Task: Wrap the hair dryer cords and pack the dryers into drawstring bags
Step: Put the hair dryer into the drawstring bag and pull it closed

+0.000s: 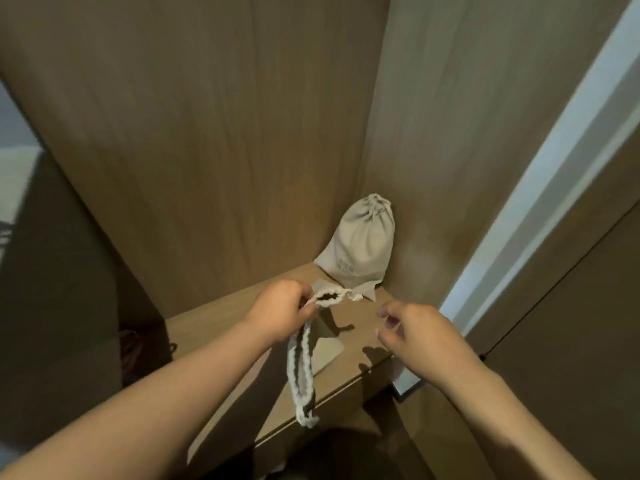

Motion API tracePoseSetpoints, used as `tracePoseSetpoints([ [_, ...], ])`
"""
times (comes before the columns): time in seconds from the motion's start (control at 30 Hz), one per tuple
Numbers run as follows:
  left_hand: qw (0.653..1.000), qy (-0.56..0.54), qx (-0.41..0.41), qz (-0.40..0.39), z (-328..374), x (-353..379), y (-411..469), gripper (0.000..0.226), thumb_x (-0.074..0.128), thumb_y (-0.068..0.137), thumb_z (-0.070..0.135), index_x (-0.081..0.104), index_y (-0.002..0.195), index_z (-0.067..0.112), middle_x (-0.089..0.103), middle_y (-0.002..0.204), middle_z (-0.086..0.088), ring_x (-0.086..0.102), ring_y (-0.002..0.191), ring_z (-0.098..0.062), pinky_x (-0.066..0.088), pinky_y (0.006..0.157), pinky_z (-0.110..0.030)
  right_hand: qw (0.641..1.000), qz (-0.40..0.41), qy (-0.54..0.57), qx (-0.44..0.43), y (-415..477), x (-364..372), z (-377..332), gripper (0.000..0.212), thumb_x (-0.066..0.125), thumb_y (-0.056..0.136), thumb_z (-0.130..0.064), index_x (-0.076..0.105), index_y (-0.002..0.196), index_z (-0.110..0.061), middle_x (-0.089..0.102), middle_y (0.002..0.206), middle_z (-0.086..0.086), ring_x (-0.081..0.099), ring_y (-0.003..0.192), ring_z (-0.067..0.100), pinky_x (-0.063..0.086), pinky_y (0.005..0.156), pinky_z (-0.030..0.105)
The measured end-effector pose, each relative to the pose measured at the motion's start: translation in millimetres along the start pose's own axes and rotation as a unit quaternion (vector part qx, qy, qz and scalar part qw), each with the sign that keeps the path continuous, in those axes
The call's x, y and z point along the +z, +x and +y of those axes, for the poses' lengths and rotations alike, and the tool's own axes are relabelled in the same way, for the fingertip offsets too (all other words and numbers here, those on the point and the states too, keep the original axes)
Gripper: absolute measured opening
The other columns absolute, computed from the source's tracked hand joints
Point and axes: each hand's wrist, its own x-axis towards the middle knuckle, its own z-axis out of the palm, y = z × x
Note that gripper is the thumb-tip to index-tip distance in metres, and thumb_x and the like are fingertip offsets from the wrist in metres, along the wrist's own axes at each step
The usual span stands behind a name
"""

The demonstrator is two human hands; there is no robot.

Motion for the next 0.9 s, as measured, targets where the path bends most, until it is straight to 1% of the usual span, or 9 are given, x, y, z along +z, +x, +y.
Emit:
tracePoseSetpoints([
  [0.13,0.997,-0.028,0.036,0.06,40.3,-67.8,-32.0,0.018,0.06,0.09,0.032,0.069,0.087,0.018,0.067,0.079,0.001,0.062,0.077,-0.02,0.048,0.066,-0.033,0.999,0.04,-0.008,-0.011,-44.1,-45.7,-26.3,0.039,0.057,0.092,-0.039,0.056,0.129,-0.025,0.064,0.109,-0.007,0.06,0.096,0.01,0.051,0.083,0.027],
  [0.33,0.98,0.025,0.165,0.111,84.3,-172.8,-89.5,0.017,0.06,0.091,0.029,0.07,0.1,0.02,0.058,0.09,0.004,0.061,0.087,-0.019,0.051,0.078,-0.036,0.987,0.146,0.02,-0.068,-103.0,-110.2,-78.3,0.072,0.062,0.087,-0.048,0.028,0.148,-0.031,0.045,0.142,-0.004,0.056,0.112,0.012,0.05,0.092,0.029],
  [0.4,0.974,0.029,0.19,0.121,94.1,-200.6,-110.3,0.018,0.061,0.091,0.027,0.071,0.104,0.019,0.058,0.093,0.003,0.06,0.088,-0.018,0.05,0.079,-0.032,0.98,0.173,0.025,-0.098,-115.1,-130.6,-100.2,0.074,0.065,0.085,-0.046,0.029,0.148,-0.032,0.045,0.144,-0.006,0.056,0.114,0.013,0.048,0.093,0.027],
  [0.5,0.966,0.029,0.207,0.151,101.2,-237.5,-144.1,0.017,0.061,0.091,0.027,0.071,0.103,0.02,0.056,0.09,0.005,0.059,0.086,-0.018,0.048,0.077,-0.03,0.968,0.197,0.033,-0.154,-130.0,-156.5,-135.9,0.048,0.07,0.083,-0.035,0.056,0.128,-0.034,0.066,0.12,-0.009,0.062,0.104,0.01,0.048,0.085,0.026],
  [0.53,0.964,0.027,0.208,0.162,101.0,-249.2,-155.3,0.016,0.061,0.091,0.027,0.071,0.102,0.02,0.056,0.089,0.005,0.059,0.085,-0.017,0.048,0.076,-0.03,0.963,0.201,0.042,-0.175,-135.3,-162.8,-147.7,0.031,0.07,0.083,-0.03,0.065,0.114,-0.034,0.071,0.104,-0.011,0.064,0.093,0.007,0.05,0.079,0.028],
  [0.6,0.962,0.008,0.207,0.178,97.8,-271.8,-177.8,0.016,0.061,0.091,0.029,0.07,0.101,0.02,0.059,0.089,0.006,0.059,0.084,-0.015,0.048,0.076,-0.03,0.955,0.208,0.068,-0.202,-145.5,-173.4,-169.7,0.008,0.066,0.084,-0.021,0.07,0.089,-0.027,0.07,0.078,-0.007,0.065,0.07,0.005,0.053,0.066,0.032],
  [0.67,0.968,-0.022,0.192,0.16,92.0,-290.0,-201.3,0.02,0.061,0.09,0.037,0.069,0.103,0.023,0.064,0.093,0.008,0.06,0.085,-0.009,0.05,0.076,-0.027,0.944,0.227,0.107,-0.216,-155.2,-182.3,-190.2,0.01,0.062,0.086,-0.013,0.066,0.079,-0.019,0.067,0.066,-0.001,0.065,0.056,0.008,0.053,0.058,0.03],
  [0.73,0.978,-0.039,0.166,0.121,83.3,-300.4,-223.8,0.026,0.065,0.086,0.044,0.066,0.104,0.025,0.066,0.094,0.011,0.061,0.085,-0.004,0.051,0.074,-0.022,0.931,0.252,0.14,-0.221,-161.6,-190.6,-207.1,0.012,0.059,0.087,-0.008,0.063,0.077,-0.013,0.065,0.062,0.002,0.066,0.052,0.011,0.049,0.055,0.026],
  [0.9,0.98,-0.043,0.15,0.121,58.7,-313.5,-262.1,0.019,0.071,0.084,0.033,0.069,0.1,0.023,0.069,0.086,0.013,0.064,0.078,-0.002,0.052,0.069,-0.017,0.928,0.237,0.197,-0.208,-165.2,-202.1,-239.1,0.015,0.051,0.093,-0.01,0.06,0.082,-0.007,0.065,0.066,0.009,0.069,0.054,0.014,0.051,0.048,0.026],
])
